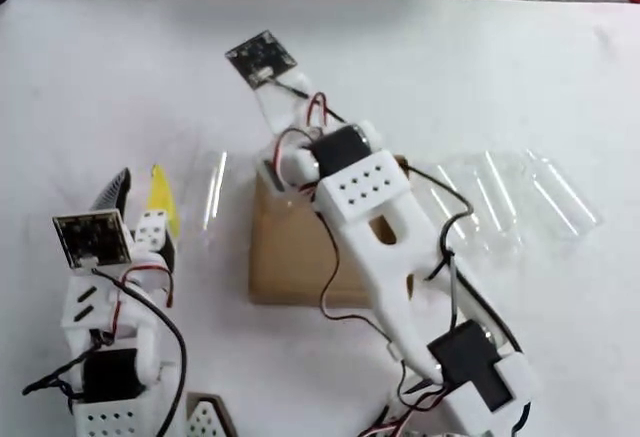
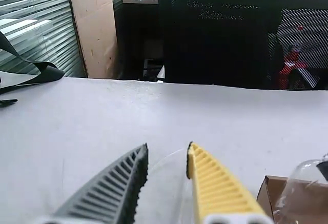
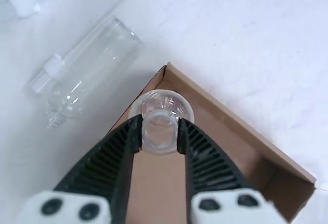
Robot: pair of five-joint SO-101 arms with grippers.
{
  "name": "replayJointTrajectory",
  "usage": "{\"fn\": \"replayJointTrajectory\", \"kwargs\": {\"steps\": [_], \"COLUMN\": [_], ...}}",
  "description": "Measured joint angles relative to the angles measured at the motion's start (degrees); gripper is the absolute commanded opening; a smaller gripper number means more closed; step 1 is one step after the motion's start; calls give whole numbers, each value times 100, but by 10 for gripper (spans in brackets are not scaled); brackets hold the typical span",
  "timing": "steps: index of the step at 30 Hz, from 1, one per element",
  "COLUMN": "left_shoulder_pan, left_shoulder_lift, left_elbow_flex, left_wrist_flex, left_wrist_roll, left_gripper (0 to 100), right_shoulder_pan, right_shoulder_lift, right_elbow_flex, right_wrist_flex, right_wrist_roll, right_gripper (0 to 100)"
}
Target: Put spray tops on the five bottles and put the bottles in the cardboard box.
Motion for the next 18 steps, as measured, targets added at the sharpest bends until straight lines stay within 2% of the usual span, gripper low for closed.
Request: {"fn": "replayJointTrajectory", "kwargs": {"steps": [8, 18], "left_shoulder_pan": [0, 0], "left_shoulder_lift": [0, 0], "left_elbow_flex": [0, 0], "left_wrist_flex": [0, 0], "left_wrist_roll": [0, 0], "left_gripper": [128, 128], "right_shoulder_pan": [404, 431], "right_shoulder_lift": [0, 404], "right_elbow_flex": [0, -18], "right_wrist_flex": [-88, -264], "right_wrist_roll": [0, -9], "right_gripper": [17, 17]}}
